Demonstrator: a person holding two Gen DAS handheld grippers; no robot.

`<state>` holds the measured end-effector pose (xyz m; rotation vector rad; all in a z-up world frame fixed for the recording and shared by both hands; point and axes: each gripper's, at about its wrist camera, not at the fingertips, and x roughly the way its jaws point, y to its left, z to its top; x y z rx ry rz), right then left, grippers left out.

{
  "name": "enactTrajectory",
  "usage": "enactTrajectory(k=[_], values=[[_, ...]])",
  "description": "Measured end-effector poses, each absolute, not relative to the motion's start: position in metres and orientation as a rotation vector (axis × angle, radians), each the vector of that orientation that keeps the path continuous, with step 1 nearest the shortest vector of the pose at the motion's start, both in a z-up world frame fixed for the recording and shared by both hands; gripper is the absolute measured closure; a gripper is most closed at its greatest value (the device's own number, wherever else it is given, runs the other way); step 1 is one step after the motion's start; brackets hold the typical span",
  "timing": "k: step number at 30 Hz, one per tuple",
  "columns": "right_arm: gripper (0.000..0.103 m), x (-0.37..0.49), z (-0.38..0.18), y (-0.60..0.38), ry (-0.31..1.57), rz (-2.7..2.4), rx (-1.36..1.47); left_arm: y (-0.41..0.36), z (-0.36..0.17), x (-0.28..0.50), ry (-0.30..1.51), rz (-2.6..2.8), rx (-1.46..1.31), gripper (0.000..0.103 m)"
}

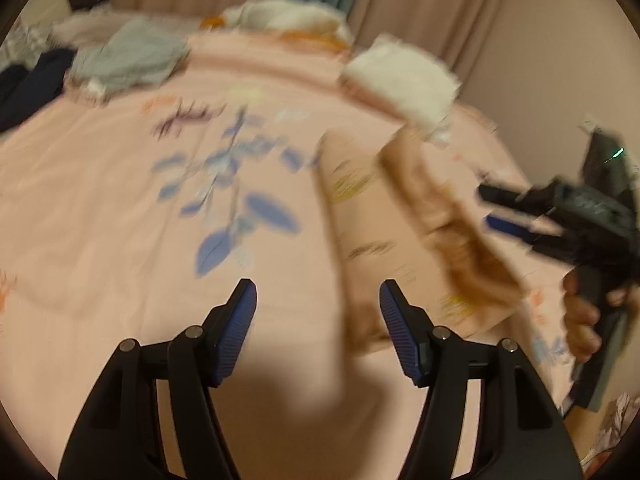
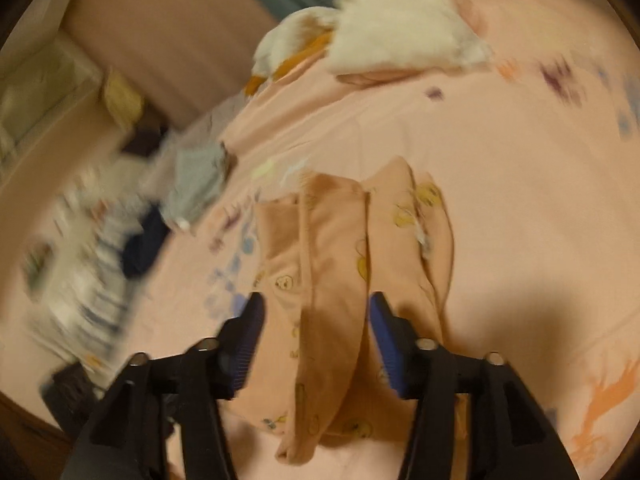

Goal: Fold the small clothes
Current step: 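Grasp the folded shirt bundle with the right tool and press it flat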

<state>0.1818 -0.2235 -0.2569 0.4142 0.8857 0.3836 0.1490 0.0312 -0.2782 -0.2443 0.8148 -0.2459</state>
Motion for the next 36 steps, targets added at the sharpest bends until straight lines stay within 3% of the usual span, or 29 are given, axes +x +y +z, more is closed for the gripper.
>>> enactTrajectory(k=[1, 7, 13, 14, 15, 16, 19, 27, 33, 36], values=[[0.033, 0.184, -0.256, -0.214, 0.886, 0.367, 0.355, 0.038, -0.288, 0.153, 0.846, -0.247, -0.279, 0.039], [0.032, 0.197, -0.267, -0.181, 0.924, 0.364, 0.181, 0.048, -0.302, 0.157, 0.841, -0.232, -0.323, 0.038], [0.035, 0.201, -0.275, -0.138, 0.876, 0.226, -0.182, 0.04, -0.305, 0.155, 0.831, -0.264, -0.291, 0.025], [0.043, 0.204, -0.28, -0.132, 0.89, 0.207, -0.238, 0.042, -0.307, 0.156, 0.83, -0.267, -0.295, 0.024], [0.066, 0.207, -0.282, -0.129, 0.888, 0.206, -0.269, 0.043, -0.308, 0.156, 0.83, -0.271, -0.3, 0.024], [0.079, 0.21, -0.281, -0.131, 0.89, 0.222, -0.256, 0.044, -0.308, 0.156, 0.829, -0.275, -0.306, 0.023], [0.089, 0.218, -0.27, -0.154, 0.892, 0.252, -0.076, 0.045, -0.308, 0.157, 0.827, -0.286, -0.316, 0.021], [0.091, 0.233, -0.266, -0.234, 0.83, 0.476, 0.409, 0.04, -0.308, 0.156, 0.828, -0.284, -0.291, 0.018], [0.091, 0.239, -0.301, -0.259, 0.988, 0.334, 0.45, 0.039, -0.309, 0.156, 0.828, -0.285, -0.285, 0.017], [0.08, 0.238, -0.304, -0.268, 1.017, 0.404, 0.574, 0.04, -0.309, 0.157, 0.827, -0.286, -0.287, 0.017]])
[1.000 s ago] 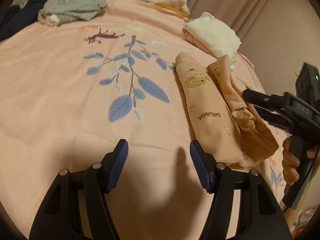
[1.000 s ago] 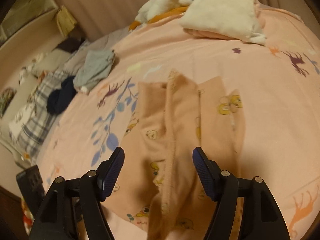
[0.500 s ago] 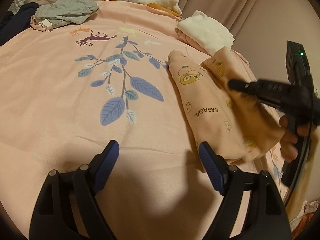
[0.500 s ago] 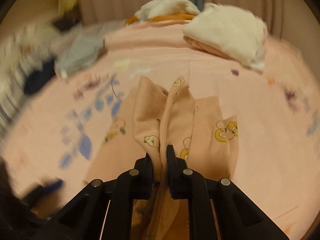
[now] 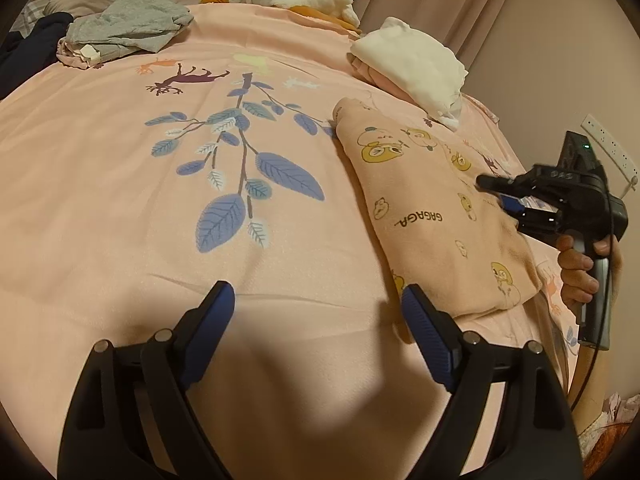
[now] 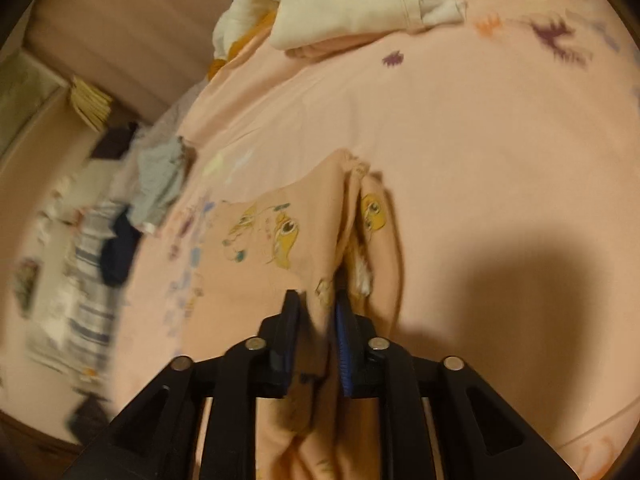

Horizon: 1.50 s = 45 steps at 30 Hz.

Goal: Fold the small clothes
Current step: 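Grasp the folded shirt bundle with the right tool and press it flat, then open the right tool and release the folded peach shirt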

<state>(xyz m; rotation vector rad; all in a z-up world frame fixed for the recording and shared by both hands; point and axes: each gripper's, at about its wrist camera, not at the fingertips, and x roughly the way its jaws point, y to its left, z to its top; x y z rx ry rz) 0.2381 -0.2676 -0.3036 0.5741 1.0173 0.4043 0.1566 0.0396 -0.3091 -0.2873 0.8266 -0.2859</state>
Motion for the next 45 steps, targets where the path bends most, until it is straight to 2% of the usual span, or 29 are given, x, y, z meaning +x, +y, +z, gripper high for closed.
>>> enactTrajectory(k=[2, 9, 11, 18, 26, 32, 35, 40, 43, 45], values=[[0.074, 0.232, -0.298, -0.263, 0.975, 0.459, 0.578, 0.04, -0.309, 0.157, 0.827, -0.286, -0.289, 0.017], [0.074, 0.232, -0.29, -0.237, 0.958, 0.463, 0.421, 0.039, -0.309, 0.156, 0.826, -0.286, -0.289, 0.016], [0.09, 0.235, -0.296, -0.234, 0.973, 0.4, 0.382, 0.039, -0.309, 0.157, 0.825, -0.287, -0.29, 0.016], [0.092, 0.226, -0.28, -0.267, 0.815, 0.383, 0.528, 0.04, -0.309, 0.157, 0.823, -0.291, -0.292, 0.016], [0.092, 0.236, -0.307, -0.278, 0.939, 0.244, 0.513, 0.039, -0.309, 0.157, 0.823, -0.291, -0.29, 0.015], [0.092, 0.2, -0.26, -0.282, 0.85, 0.098, 0.387, 0.037, -0.309, 0.156, 0.825, -0.294, -0.285, 0.013], [0.092, 0.18, -0.24, -0.271, 0.794, 0.251, 0.331, 0.033, -0.309, 0.157, 0.83, -0.286, -0.258, 0.012], [0.092, 0.176, -0.264, -0.254, 0.93, 0.327, 0.278, 0.03, -0.31, 0.156, 0.834, -0.274, -0.227, 0.011], [0.092, 0.189, -0.308, -0.272, 1.122, 0.124, 0.312, 0.031, -0.31, 0.156, 0.831, -0.278, -0.236, 0.011], [0.093, 0.188, -0.311, -0.289, 1.131, 0.051, 0.372, 0.033, -0.31, 0.155, 0.827, -0.284, -0.248, 0.011]])
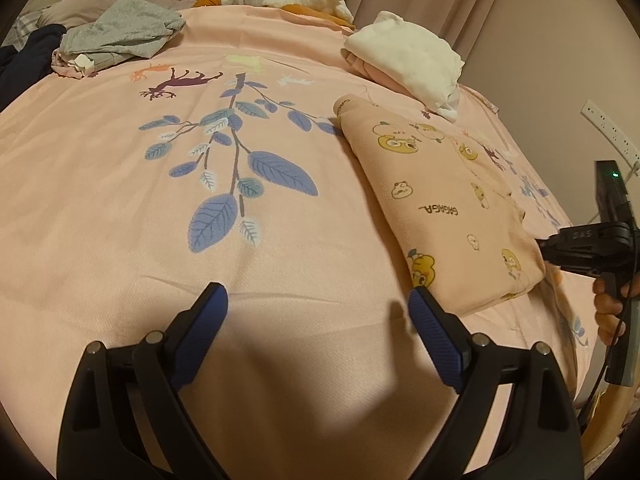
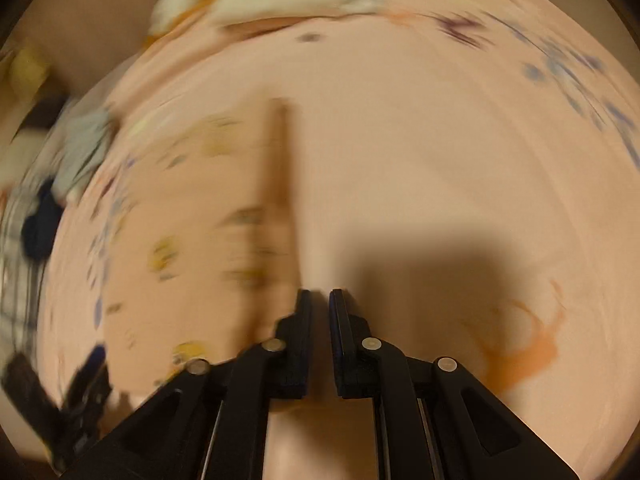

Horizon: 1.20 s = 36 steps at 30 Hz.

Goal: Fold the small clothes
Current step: 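Open the right tool and release the folded peach shirt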

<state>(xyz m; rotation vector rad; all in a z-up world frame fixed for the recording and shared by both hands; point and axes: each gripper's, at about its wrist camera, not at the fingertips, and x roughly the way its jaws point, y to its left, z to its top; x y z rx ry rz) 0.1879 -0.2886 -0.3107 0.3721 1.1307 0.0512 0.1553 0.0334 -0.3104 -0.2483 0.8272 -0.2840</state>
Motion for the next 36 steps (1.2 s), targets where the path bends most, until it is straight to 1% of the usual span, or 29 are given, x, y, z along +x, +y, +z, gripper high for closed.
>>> enactTrajectory(k=[5, 8, 11, 14, 16, 17, 18, 20, 21, 22, 24, 27, 29, 31, 33, 36], values=[[0.092, 0.163, -0.272, -0.297, 0.982, 0.099, 0.383, 0.034, -0.31, 0.156, 0.827, -0.287, -0.251, 0.01], [0.092, 0.155, -0.265, -0.285, 0.959, 0.224, 0.377, 0.032, -0.31, 0.155, 0.829, -0.285, -0.242, 0.01], [0.092, 0.164, -0.276, -0.265, 1.013, 0.311, 0.369, 0.033, -0.31, 0.155, 0.829, -0.284, -0.241, 0.01], [0.093, 0.177, -0.307, -0.253, 1.128, 0.264, 0.315, 0.032, -0.31, 0.155, 0.826, -0.285, -0.245, 0.01], [0.094, 0.183, -0.322, -0.267, 1.167, 0.262, 0.451, 0.032, -0.31, 0.155, 0.825, -0.286, -0.246, 0.009], [0.094, 0.181, -0.32, -0.279, 1.165, 0.268, 0.533, 0.032, -0.31, 0.155, 0.825, -0.287, -0.246, 0.009], [0.094, 0.178, -0.316, -0.284, 1.156, 0.257, 0.551, 0.032, -0.31, 0.155, 0.825, -0.286, -0.246, 0.009], [0.09, 0.171, -0.304, -0.293, 1.111, 0.137, 0.475, 0.031, -0.31, 0.155, 0.826, -0.285, -0.244, 0.009], [0.084, 0.168, -0.301, -0.293, 1.11, 0.076, 0.436, 0.031, -0.31, 0.155, 0.826, -0.285, -0.242, 0.009], [0.08, 0.166, -0.301, -0.297, 1.121, 0.004, 0.394, 0.031, -0.31, 0.155, 0.827, -0.284, -0.241, 0.009], [0.08, 0.164, -0.304, -0.303, 1.144, -0.028, 0.389, 0.03, -0.31, 0.155, 0.827, -0.283, -0.238, 0.008], [0.079, 0.164, -0.311, -0.315, 1.163, -0.008, 0.472, 0.029, -0.31, 0.155, 0.827, -0.287, -0.234, 0.007], [0.068, 0.16, -0.311, -0.32, 1.154, -0.009, 0.518, 0.029, -0.31, 0.154, 0.826, -0.291, -0.238, 0.005], [0.04, 0.154, -0.307, -0.321, 1.124, 0.012, 0.572, 0.03, -0.31, 0.154, 0.825, -0.303, -0.245, 0.003], [0.032, 0.152, -0.302, -0.317, 1.107, 0.036, 0.603, 0.03, -0.31, 0.155, 0.825, -0.311, -0.251, 0.001], [0.027, 0.155, -0.299, -0.31, 1.099, 0.085, 0.599, 0.032, -0.31, 0.154, 0.822, -0.318, -0.262, 0.001]])
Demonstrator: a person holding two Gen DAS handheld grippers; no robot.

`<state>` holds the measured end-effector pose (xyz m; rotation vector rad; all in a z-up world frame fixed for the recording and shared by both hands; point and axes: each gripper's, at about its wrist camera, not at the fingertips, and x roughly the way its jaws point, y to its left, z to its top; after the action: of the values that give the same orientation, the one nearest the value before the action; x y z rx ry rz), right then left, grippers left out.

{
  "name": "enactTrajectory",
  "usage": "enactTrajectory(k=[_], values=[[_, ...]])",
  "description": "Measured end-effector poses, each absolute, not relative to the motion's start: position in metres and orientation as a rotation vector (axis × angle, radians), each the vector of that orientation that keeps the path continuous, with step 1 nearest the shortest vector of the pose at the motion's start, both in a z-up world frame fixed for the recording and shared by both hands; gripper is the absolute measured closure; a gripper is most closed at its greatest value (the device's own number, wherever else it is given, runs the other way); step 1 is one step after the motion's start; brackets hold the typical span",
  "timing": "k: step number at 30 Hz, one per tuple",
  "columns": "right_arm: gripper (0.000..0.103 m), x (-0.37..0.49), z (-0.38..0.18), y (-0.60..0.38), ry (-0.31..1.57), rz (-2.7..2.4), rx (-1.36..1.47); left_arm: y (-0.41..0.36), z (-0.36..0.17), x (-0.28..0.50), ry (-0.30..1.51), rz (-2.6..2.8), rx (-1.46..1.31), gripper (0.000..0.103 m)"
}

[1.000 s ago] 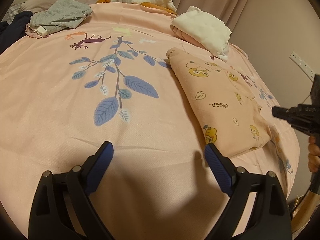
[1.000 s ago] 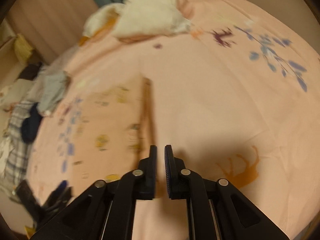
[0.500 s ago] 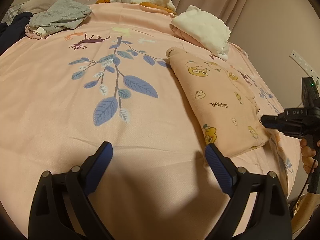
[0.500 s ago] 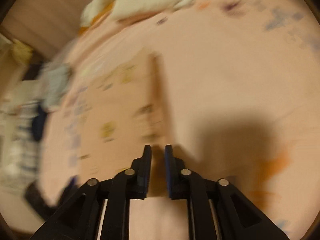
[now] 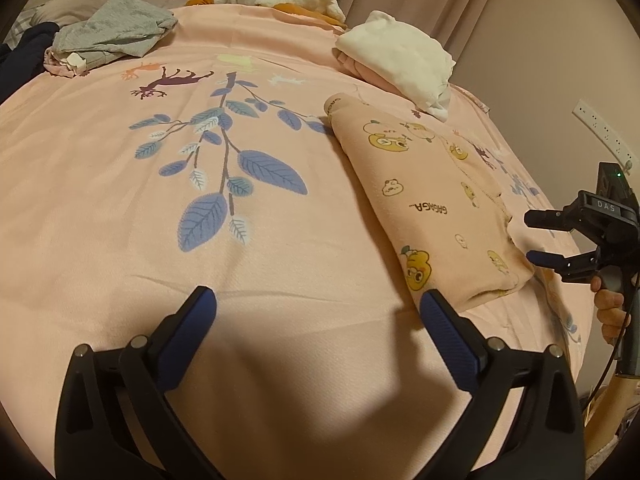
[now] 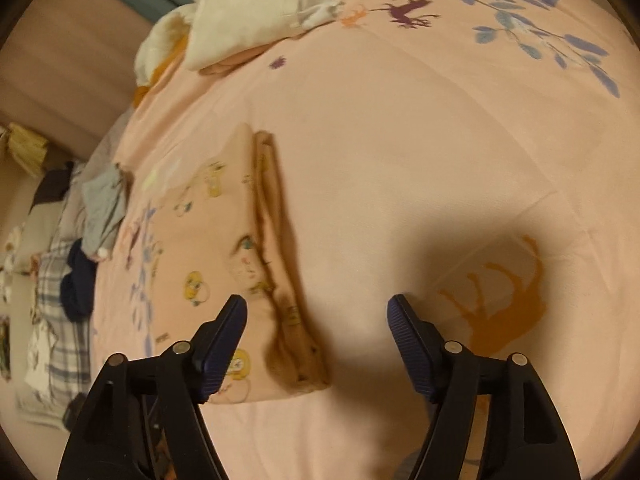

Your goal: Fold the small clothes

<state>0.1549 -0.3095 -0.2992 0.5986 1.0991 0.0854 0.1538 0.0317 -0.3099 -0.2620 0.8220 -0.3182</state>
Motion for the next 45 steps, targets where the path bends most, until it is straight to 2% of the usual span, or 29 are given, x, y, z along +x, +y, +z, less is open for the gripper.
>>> enactTrajectory(k=[6, 10, 12, 17, 25, 31, 33, 35, 37, 40, 42, 44, 45], values=[[0.022, 0.168, -0.309, -0.307, 1.115, 0.189, 0.642, 0.052, -0.303, 0.147, 0.791, -0.335, -0.473, 0.001], [0.01, 0.178, -0.316, -0.316, 1.083, 0.297, 0.77, 0.059, -0.296, 0.171, 0.852, -0.501, -0.721, 0.001], [0.01, 0.185, -0.321, -0.317, 1.079, 0.354, 0.811, 0.054, -0.291, 0.185, 0.867, -0.553, -0.751, 0.001], [0.01, 0.191, -0.327, -0.313, 1.082, 0.481, 0.808, 0.02, -0.308, 0.243, 1.105, -0.62, -0.831, 0.001], [0.01, 0.209, -0.338, -0.314, 1.071, 0.563, 0.956, -0.038, -0.302, 0.269, 1.228, -0.68, -0.754, 0.001], [0.01, 0.215, -0.331, -0.29, 1.09, 0.558, 0.789, -0.061, -0.297, 0.27, 1.13, -0.61, -0.67, 0.003], [0.017, 0.214, -0.33, -0.288, 1.065, 0.561, 0.756, -0.069, -0.295, 0.266, 1.099, -0.574, -0.592, 0.009], [0.033, 0.216, -0.333, -0.29, 1.054, 0.536, 0.76, -0.071, -0.295, 0.265, 1.077, -0.539, -0.529, 0.025], [0.057, 0.218, -0.339, -0.296, 1.055, 0.504, 0.785, -0.067, -0.298, 0.268, 1.081, -0.503, -0.494, 0.035], [0.067, 0.223, -0.35, -0.294, 1.027, 0.536, 0.848, -0.068, -0.299, 0.271, 1.087, -0.5, -0.437, 0.043], [0.07, 0.225, -0.35, -0.288, 1.031, 0.541, 0.83, -0.067, -0.3, 0.271, 1.084, -0.491, -0.402, 0.049], [0.077, 0.226, -0.351, -0.289, 1.03, 0.547, 0.835, -0.063, -0.302, 0.274, 1.082, -0.481, -0.419, 0.061], [0.082, 0.227, -0.354, -0.292, 1.025, 0.563, 0.856, -0.061, -0.303, 0.274, 1.08, -0.479, -0.434, 0.063]])
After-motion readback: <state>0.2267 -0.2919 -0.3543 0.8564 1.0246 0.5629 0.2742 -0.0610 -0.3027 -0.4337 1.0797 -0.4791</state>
